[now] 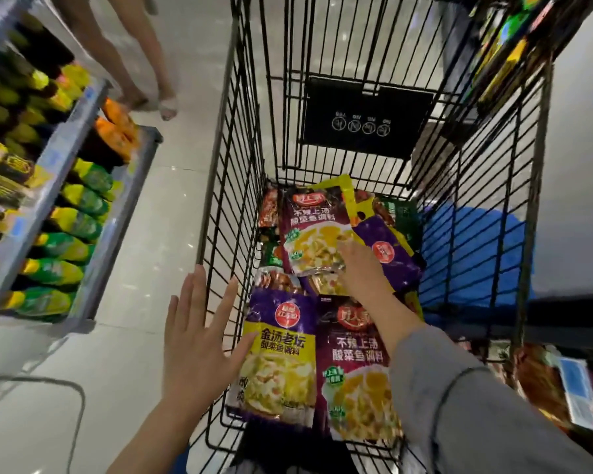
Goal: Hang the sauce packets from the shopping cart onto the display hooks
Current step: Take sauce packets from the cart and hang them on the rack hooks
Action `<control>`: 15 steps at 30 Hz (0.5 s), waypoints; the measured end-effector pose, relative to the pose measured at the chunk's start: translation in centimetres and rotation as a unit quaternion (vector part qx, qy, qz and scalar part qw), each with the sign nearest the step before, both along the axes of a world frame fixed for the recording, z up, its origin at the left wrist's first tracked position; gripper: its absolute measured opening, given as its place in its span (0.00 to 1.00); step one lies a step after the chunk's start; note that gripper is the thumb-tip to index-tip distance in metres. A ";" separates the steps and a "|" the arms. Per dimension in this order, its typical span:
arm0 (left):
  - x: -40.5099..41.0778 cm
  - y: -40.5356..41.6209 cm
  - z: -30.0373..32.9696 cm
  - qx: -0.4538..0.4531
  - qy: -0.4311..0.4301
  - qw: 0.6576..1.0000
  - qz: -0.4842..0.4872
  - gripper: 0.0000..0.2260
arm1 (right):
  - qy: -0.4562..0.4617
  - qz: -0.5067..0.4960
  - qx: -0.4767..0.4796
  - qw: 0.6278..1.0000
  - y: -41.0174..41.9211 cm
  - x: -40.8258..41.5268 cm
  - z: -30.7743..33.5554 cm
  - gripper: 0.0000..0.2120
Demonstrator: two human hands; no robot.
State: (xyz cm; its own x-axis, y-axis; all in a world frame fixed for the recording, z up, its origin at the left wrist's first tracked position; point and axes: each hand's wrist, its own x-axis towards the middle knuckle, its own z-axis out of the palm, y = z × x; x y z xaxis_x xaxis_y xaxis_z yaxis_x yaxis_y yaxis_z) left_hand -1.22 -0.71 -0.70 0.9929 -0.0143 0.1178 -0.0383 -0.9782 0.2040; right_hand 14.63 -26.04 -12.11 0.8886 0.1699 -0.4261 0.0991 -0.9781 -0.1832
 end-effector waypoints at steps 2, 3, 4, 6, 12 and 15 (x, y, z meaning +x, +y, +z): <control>0.0 0.1 -0.1 -0.005 -0.002 1.000 -0.001 0.31 | 0.010 0.058 -0.043 0.997 1.1 1.0 -1.0 0.26; 0.0 0.1 -0.1 -0.006 -0.003 1.000 -0.001 0.31 | 0.019 0.081 -0.057 0.995 1.7 1.3 -1.2 0.26; 0.0 0.0 -0.2 -0.007 -0.004 1.000 -0.001 0.32 | 0.026 0.098 -0.065 0.993 2.1 1.6 -1.3 0.25; 0.1 0.1 -0.3 -0.007 -0.009 1.000 -0.002 0.32 | 0.021 0.118 -0.079 0.990 2.7 1.7 -1.3 0.24; 0.1 0.1 -0.3 -0.006 -0.006 1.000 -0.005 0.32 | 0.026 0.143 -0.117 0.982 2.7 1.4 -1.7 0.26; 0.0 0.1 -0.5 -0.002 -0.002 1.000 -0.005 0.32 | -0.005 0.139 -0.120 0.983 2.6 1.2 -2.0 0.25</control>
State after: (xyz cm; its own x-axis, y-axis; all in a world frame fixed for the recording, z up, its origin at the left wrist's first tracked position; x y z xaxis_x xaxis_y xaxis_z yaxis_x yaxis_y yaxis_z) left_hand -1.18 -0.58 -1.17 0.9923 -0.0230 0.1219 -0.0482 -0.9770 0.2077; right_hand 15.87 -23.42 -14.10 0.8265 0.3023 -0.4749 0.3690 -0.9280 0.0514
